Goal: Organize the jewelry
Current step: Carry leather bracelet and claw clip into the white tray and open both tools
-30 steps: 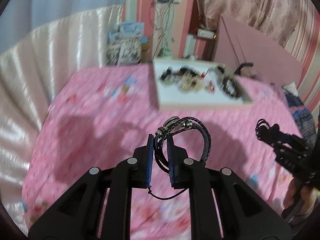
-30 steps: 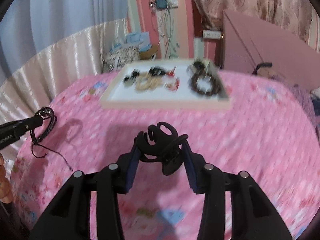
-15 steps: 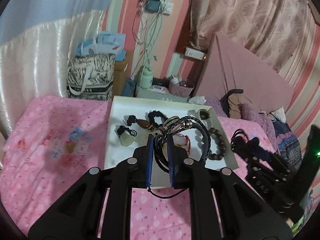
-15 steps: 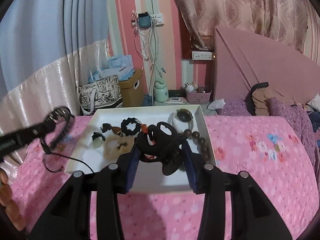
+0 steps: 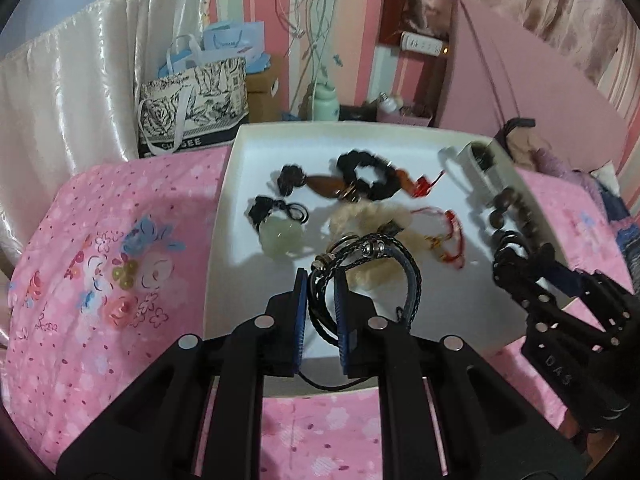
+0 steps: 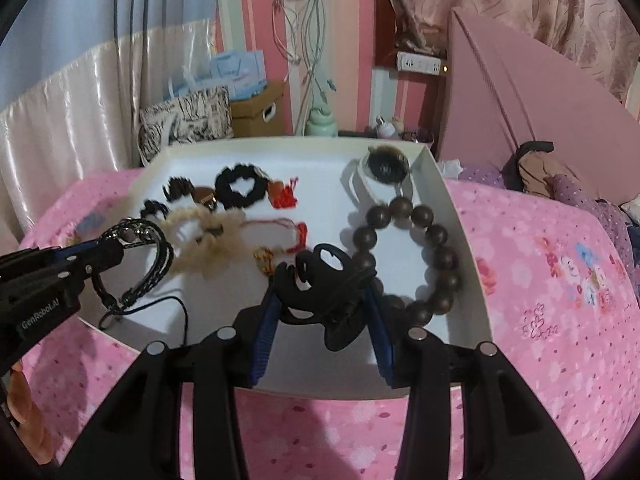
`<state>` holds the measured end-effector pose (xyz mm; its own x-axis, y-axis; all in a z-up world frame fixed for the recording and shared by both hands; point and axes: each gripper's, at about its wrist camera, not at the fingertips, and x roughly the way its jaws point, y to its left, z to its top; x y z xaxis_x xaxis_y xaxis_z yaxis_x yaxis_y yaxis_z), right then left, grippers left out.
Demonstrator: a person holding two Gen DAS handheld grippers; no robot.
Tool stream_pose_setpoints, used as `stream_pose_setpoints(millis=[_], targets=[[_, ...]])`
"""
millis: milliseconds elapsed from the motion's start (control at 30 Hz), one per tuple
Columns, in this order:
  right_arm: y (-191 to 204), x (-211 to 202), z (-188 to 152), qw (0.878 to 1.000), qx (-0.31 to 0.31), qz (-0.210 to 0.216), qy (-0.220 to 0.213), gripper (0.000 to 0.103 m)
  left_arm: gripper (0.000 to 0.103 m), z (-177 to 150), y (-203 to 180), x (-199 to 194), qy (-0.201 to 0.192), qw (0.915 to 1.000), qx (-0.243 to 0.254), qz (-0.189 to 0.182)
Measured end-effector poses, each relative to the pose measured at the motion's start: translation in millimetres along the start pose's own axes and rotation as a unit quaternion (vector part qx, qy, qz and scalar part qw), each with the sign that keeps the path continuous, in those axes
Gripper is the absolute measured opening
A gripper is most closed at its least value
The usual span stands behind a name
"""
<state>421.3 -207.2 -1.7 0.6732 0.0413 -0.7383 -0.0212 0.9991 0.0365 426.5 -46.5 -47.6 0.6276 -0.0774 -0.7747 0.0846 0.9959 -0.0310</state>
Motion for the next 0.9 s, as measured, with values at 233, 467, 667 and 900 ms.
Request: stream_pose_setpoints(millis=[233, 467, 667, 900], targets=[[-6, 15, -5, 1.000, 0.010, 0.003, 0.013, 0.043, 0.012, -6, 3, 16, 0.008, 0.9998, 0.002, 0.020], [-5, 20, -5, 1.000, 0.004, 0.001, 0.011, 0.043, 0.012, -9, 2, 20, 0.006, 0.9996, 0.009, 0.026], [-2, 22, -5, 1.000, -0.001, -0.005, 0.009, 0.043, 0.013, -13, 6, 27, 0.017, 0.9994, 0.005, 0.029], [-3, 23, -8, 1.000, 0.005, 0.003, 0.010, 0.046, 0.013, -16, 9, 33, 0.022, 0.9991, 0.007, 0.035]])
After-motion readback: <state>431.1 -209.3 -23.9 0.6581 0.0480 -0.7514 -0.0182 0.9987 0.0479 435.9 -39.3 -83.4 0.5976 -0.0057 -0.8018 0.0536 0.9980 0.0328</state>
